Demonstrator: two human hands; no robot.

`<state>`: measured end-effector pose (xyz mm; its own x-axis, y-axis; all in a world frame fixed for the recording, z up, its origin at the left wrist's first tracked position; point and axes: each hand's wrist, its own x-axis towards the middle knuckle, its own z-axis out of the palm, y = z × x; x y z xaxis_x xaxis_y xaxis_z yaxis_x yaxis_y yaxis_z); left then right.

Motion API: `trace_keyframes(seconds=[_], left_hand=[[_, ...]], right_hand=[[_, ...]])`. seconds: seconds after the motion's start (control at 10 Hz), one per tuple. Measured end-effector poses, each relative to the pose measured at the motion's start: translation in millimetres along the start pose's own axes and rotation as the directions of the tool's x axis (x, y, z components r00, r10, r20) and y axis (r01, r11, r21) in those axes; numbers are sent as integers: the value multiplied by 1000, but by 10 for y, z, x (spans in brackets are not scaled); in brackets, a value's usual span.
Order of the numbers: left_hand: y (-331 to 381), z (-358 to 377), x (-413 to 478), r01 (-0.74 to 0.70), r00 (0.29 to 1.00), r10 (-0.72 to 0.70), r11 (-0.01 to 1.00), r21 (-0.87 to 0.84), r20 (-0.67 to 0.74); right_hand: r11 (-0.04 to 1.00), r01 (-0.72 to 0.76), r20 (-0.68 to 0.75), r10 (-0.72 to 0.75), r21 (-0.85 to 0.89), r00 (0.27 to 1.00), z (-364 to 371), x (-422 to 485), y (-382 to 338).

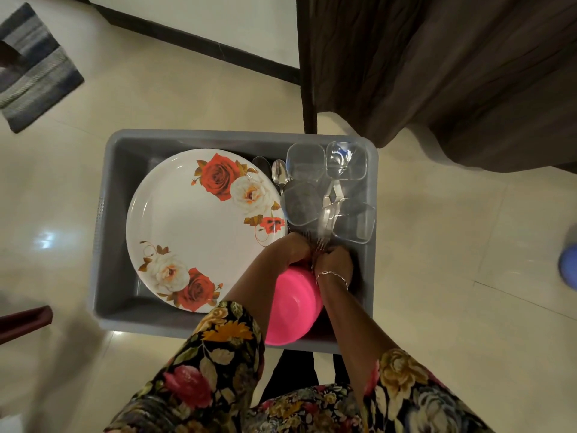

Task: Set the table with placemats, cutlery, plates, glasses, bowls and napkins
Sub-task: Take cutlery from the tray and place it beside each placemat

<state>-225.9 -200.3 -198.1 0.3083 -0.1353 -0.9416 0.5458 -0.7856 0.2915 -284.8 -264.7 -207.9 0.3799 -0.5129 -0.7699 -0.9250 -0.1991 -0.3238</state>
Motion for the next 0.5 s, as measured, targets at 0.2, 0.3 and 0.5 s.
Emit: trace_keyframes(seconds=[0.2, 0.3, 0.5], left_hand=[[-26, 28, 55, -14, 1000, 15, 999, 43, -16], [-37, -2, 41, -17, 1000, 17, 999, 27, -13], [-15, -24, 10, -47, 996, 42, 997, 63, 79]], right_hand=[[999, 3, 39, -1, -54, 999, 57, 9, 1], [995, 10, 11, -9, -101, 1000, 51, -25, -19], [999, 12, 16, -13, 52, 1000, -48, 52, 36]])
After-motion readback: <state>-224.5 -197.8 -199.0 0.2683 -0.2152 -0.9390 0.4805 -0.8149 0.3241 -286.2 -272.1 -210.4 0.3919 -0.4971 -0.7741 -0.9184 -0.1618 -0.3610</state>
